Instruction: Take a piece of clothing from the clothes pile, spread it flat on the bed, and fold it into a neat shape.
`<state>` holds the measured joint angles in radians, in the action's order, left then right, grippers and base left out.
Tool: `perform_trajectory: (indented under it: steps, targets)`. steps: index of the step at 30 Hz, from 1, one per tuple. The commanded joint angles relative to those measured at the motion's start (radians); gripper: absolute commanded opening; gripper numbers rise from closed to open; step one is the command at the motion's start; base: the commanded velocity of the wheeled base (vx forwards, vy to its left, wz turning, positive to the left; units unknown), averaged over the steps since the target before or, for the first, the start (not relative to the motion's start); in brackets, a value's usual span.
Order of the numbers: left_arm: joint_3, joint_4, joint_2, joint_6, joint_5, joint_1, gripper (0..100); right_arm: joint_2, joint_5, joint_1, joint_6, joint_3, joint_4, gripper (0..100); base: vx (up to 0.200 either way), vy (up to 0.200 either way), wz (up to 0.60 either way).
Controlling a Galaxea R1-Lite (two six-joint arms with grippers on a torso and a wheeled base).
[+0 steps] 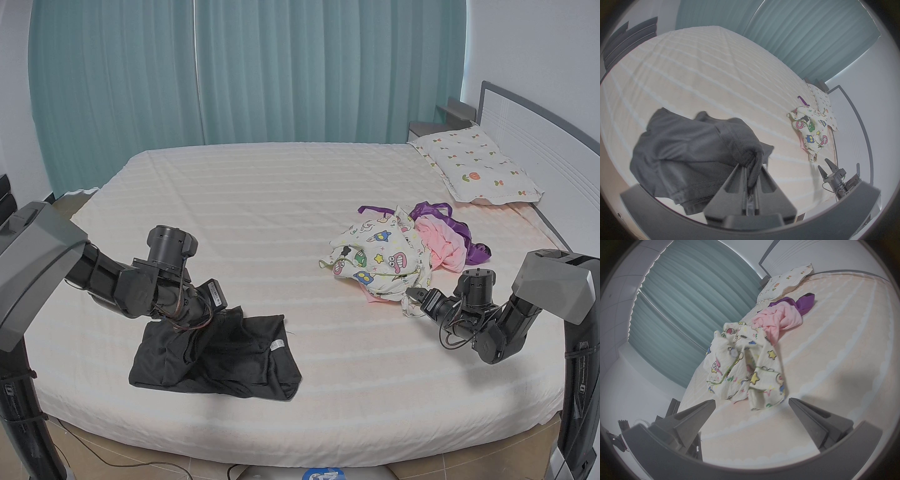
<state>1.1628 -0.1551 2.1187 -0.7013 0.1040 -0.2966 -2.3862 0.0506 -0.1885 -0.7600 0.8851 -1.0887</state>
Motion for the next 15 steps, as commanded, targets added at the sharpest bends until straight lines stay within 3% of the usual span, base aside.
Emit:
perform_trajectory:
  steps: [1, 13, 14, 15]
  targets:
    - [0.075, 0.0, 0.096, -0.023, -0.035, -0.032, 0, -0.004, 0.0, -0.002, 0.001, -0.002, 0.0, 100, 0.0, 0.0, 0.0]
    - [0.103, 0.002, 0.156, -0.098, -0.05, -0.068, 0, -0.007, 0.0, -0.008, 0.001, -0.006, 0.0, 100, 0.0, 0.0, 0.0]
    - [0.103, 0.002, 0.156, -0.106, -0.05, -0.068, 100, -0.007, 0.0, -0.008, 0.001, -0.006, 0.0, 100, 0.0, 0.0, 0.0]
    - [0.103, 0.002, 0.156, -0.112, -0.05, -0.068, 100, -0.008, 0.0, -0.008, 0.002, -0.006, 0.0, 100, 0.0, 0.0, 0.0]
